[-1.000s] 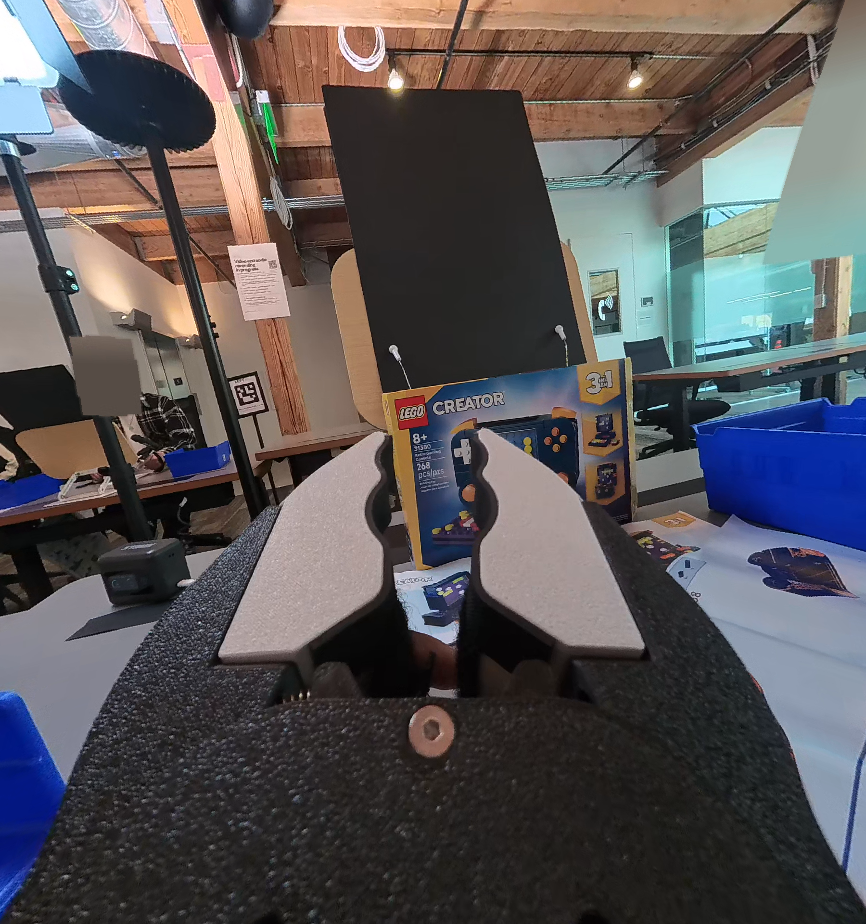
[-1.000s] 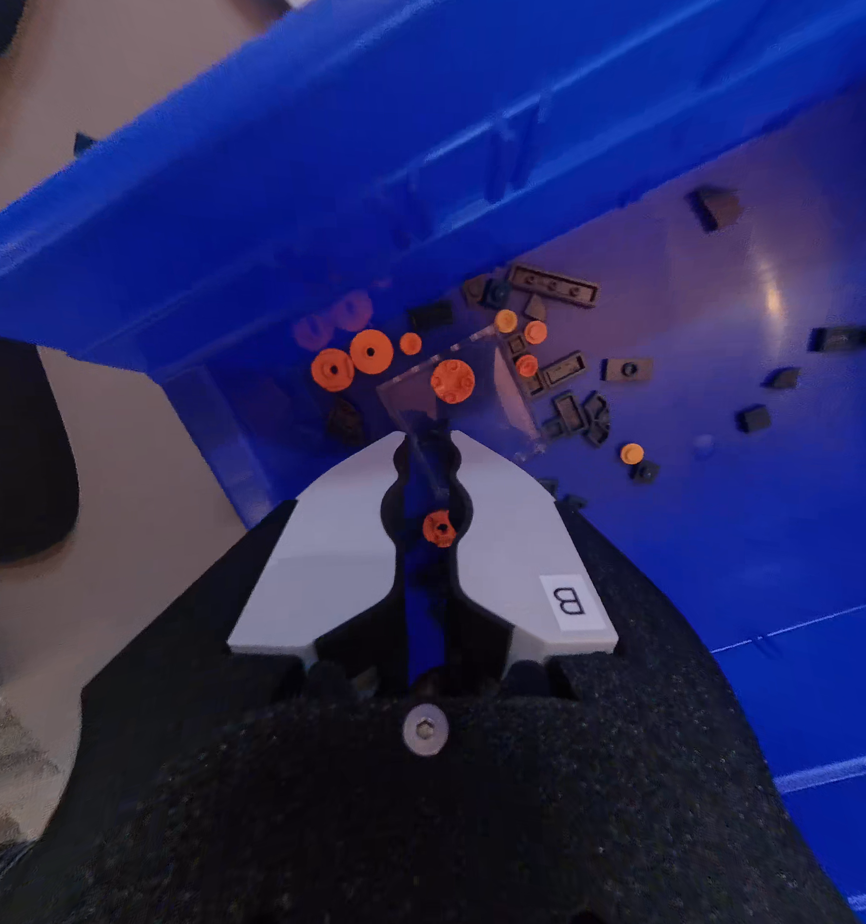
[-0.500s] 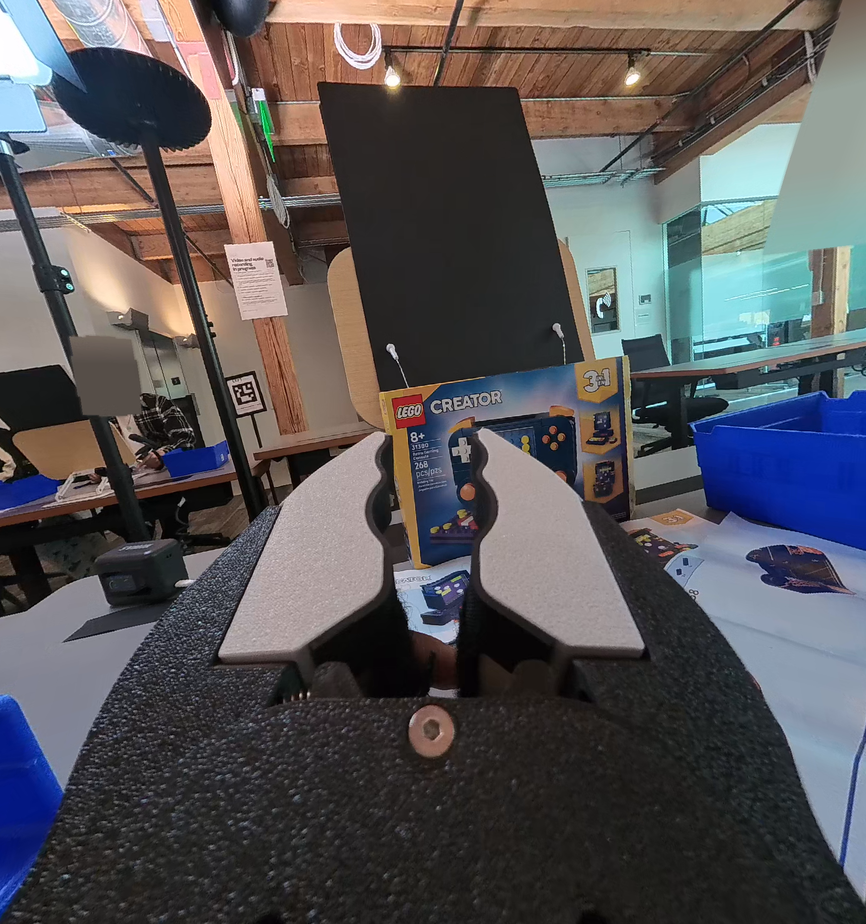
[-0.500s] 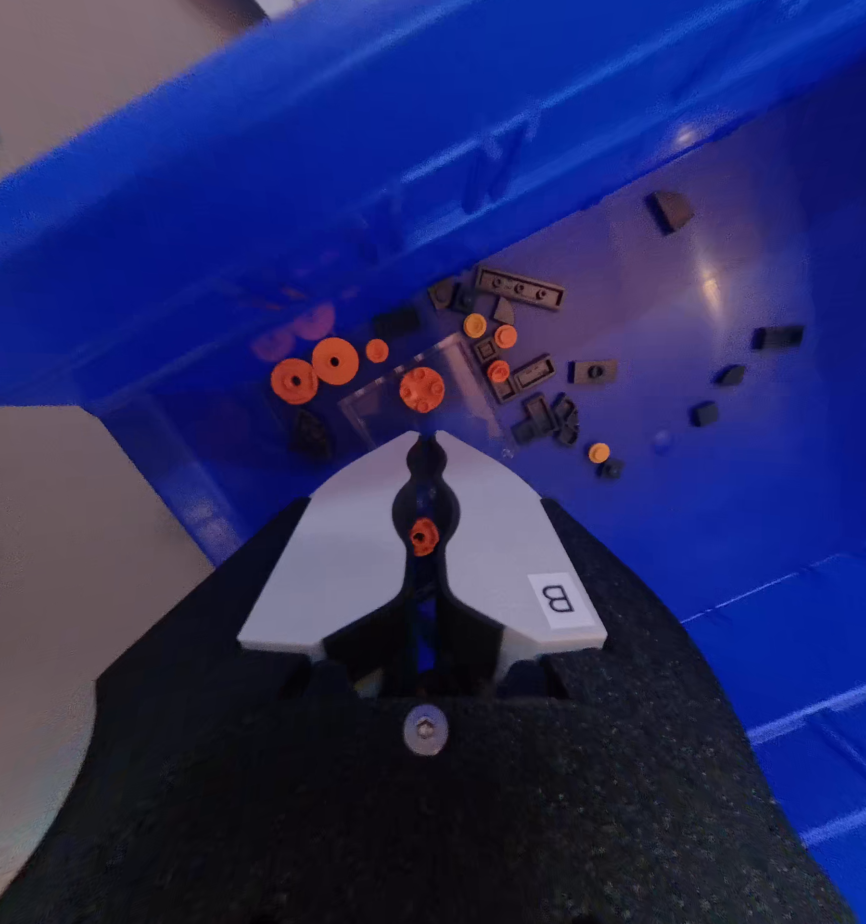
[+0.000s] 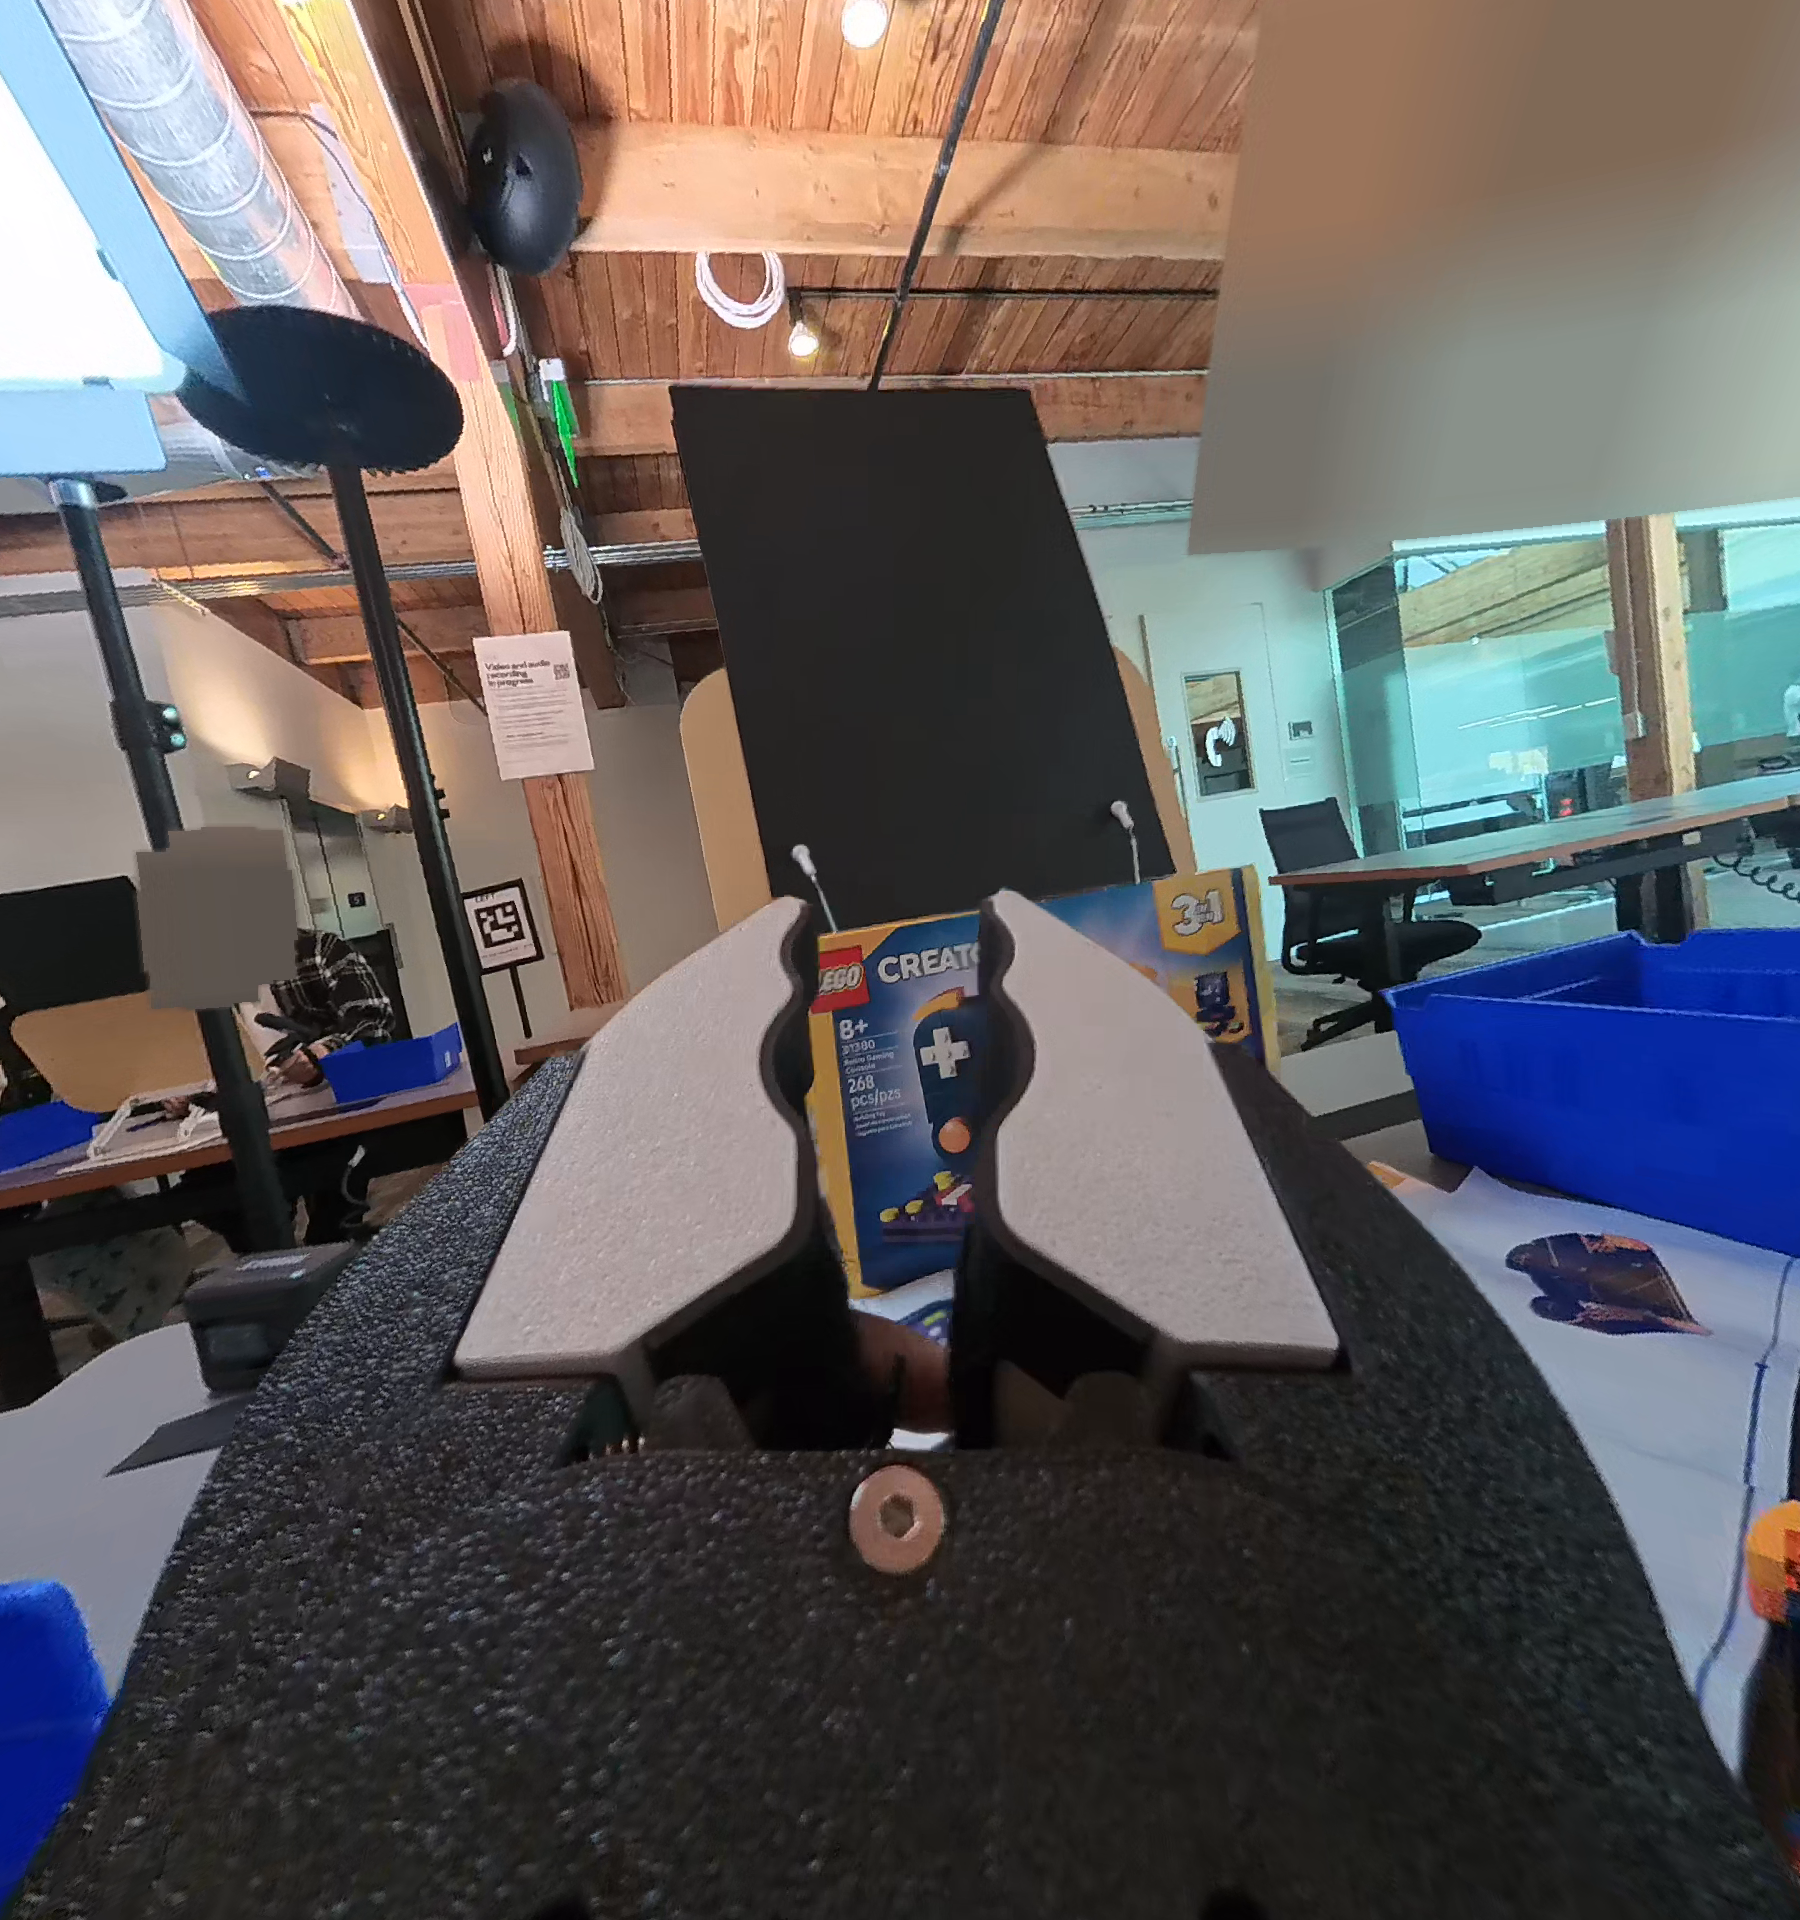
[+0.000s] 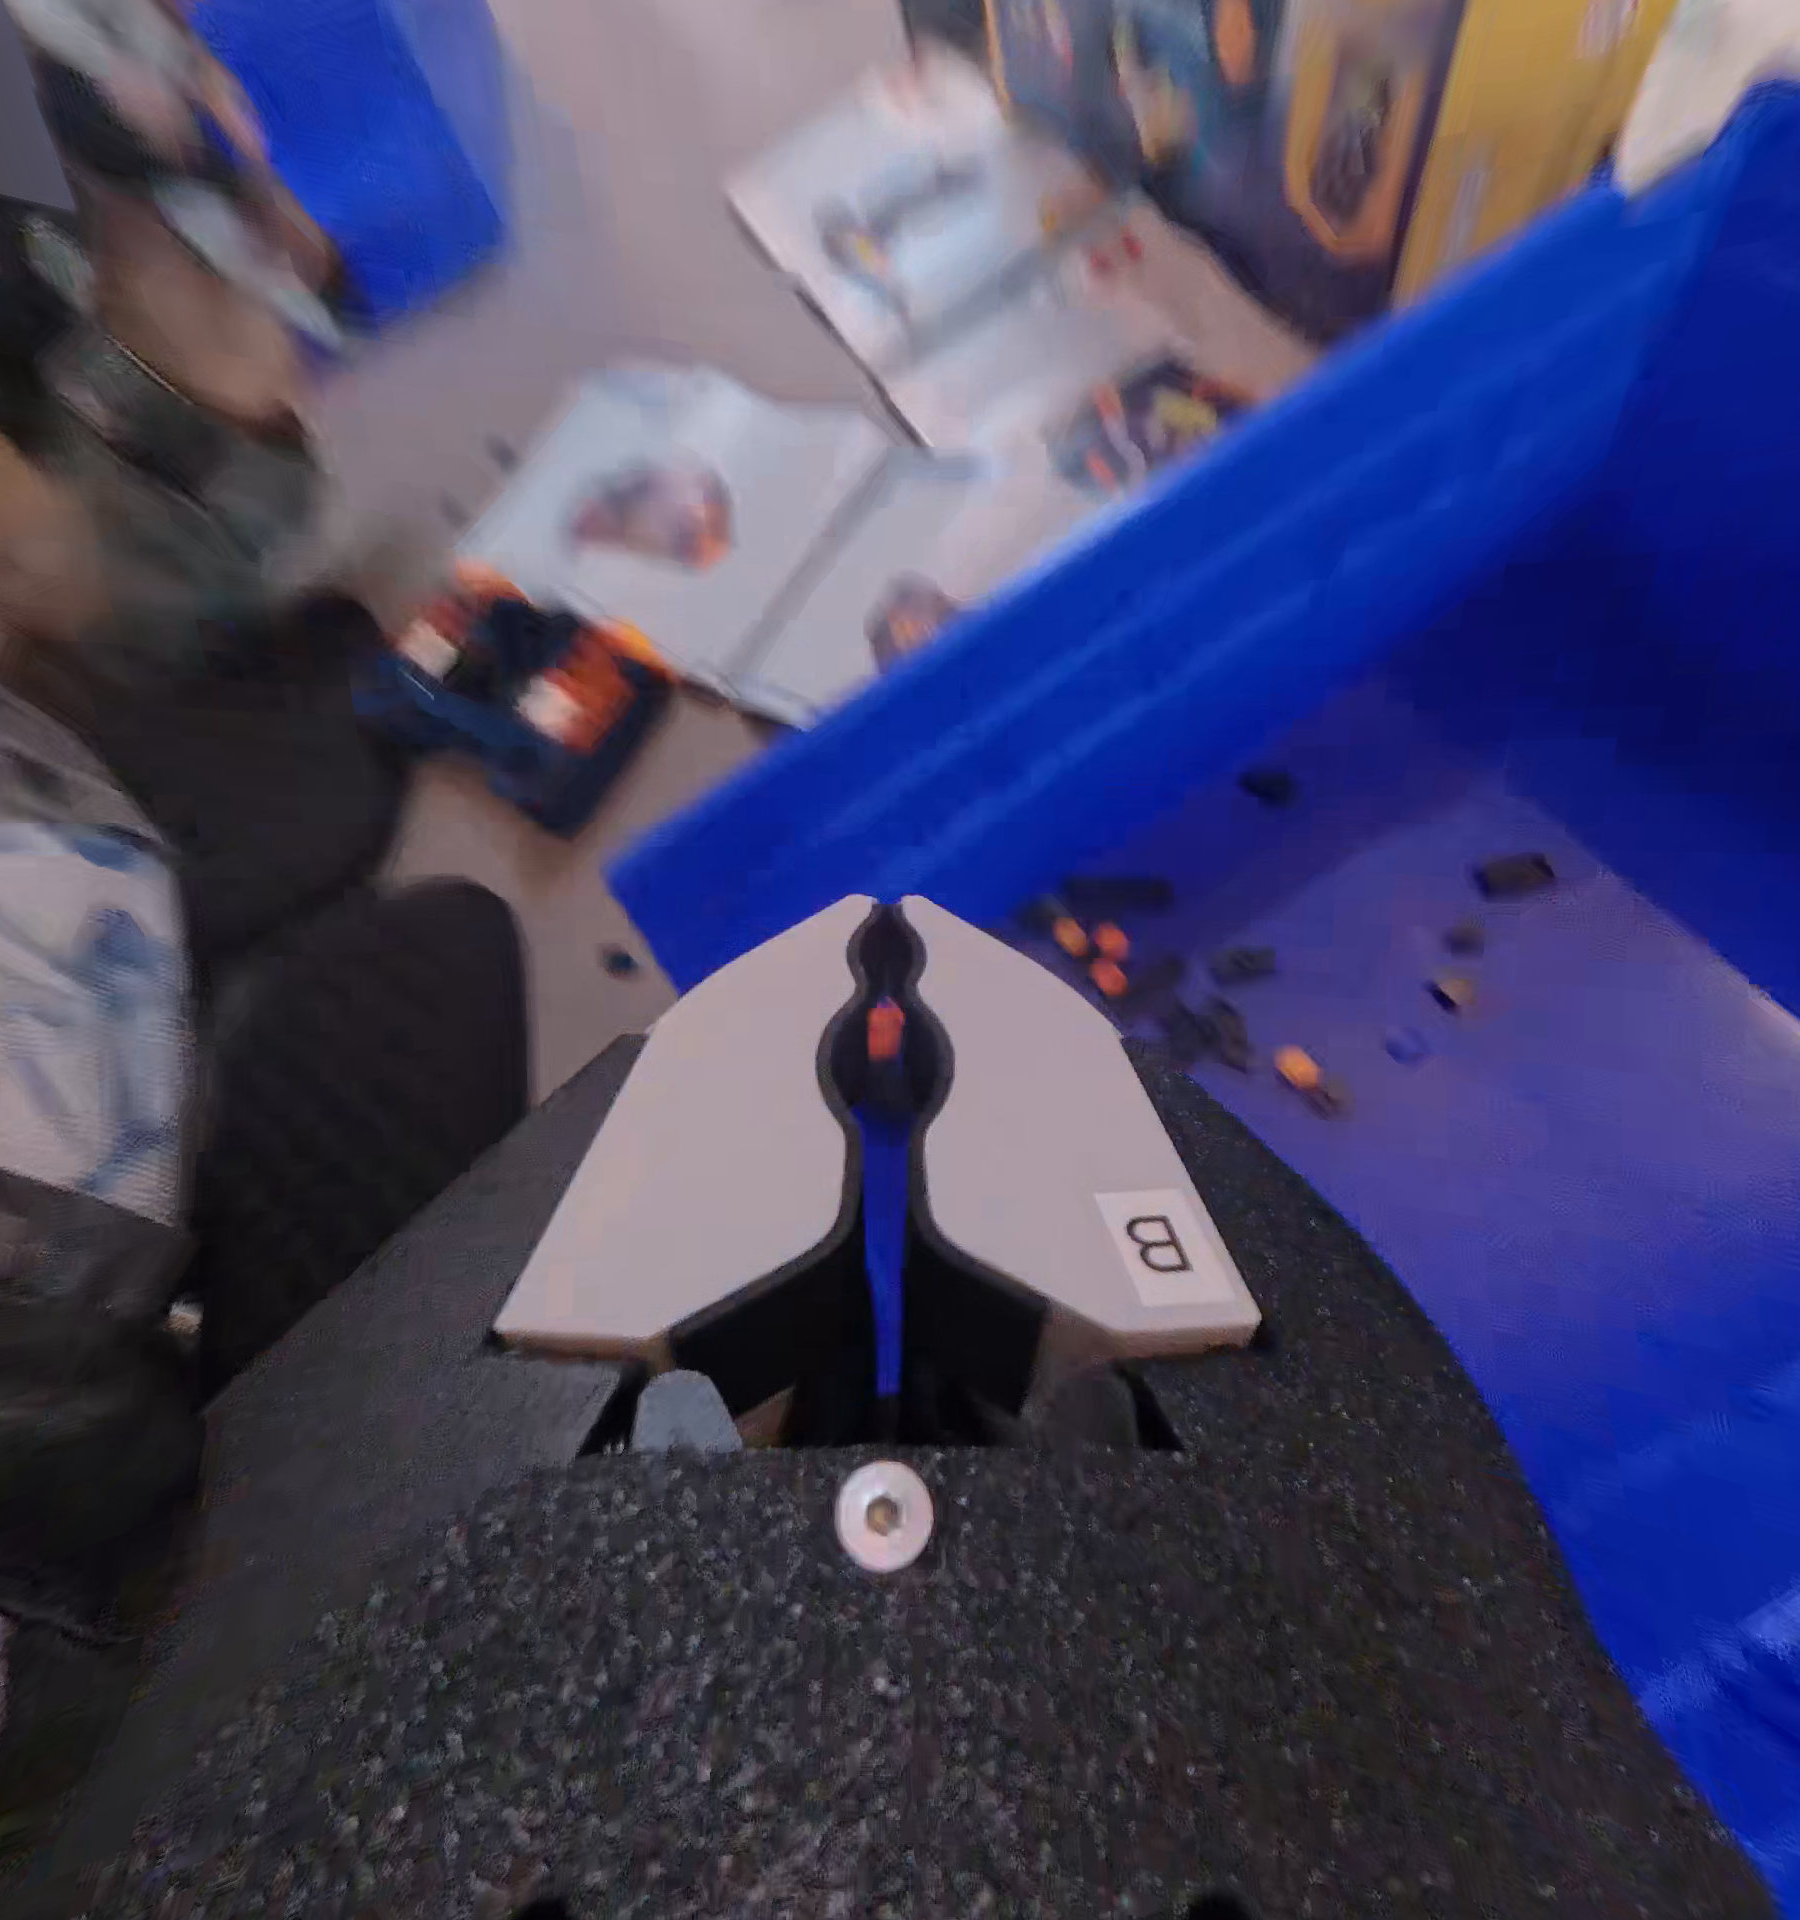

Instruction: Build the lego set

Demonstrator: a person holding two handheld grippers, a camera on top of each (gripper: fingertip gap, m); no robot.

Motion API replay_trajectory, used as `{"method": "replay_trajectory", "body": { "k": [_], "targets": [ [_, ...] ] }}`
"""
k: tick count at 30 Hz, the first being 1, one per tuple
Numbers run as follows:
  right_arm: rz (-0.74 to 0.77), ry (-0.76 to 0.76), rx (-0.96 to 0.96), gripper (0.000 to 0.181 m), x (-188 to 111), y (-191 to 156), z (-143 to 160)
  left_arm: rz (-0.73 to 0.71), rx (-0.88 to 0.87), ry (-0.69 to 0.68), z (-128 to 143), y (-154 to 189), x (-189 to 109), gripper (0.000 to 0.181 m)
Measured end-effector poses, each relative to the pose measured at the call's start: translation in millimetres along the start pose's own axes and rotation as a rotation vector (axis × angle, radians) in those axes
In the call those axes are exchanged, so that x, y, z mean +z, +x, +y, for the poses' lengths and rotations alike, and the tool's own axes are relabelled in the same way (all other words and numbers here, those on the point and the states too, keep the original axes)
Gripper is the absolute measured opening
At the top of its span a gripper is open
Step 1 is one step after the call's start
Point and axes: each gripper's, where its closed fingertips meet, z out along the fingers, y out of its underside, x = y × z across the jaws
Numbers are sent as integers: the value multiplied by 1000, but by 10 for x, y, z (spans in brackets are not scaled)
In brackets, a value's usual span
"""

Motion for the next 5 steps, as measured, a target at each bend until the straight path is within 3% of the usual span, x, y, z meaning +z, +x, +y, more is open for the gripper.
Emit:
{"method": "replay_trajectory", "body": {
  "k": [5],
  "targets": [
    [-383,548,320,0,-277,-587,-732,298,-52,44,-201,610,46,30]
  ]
}}
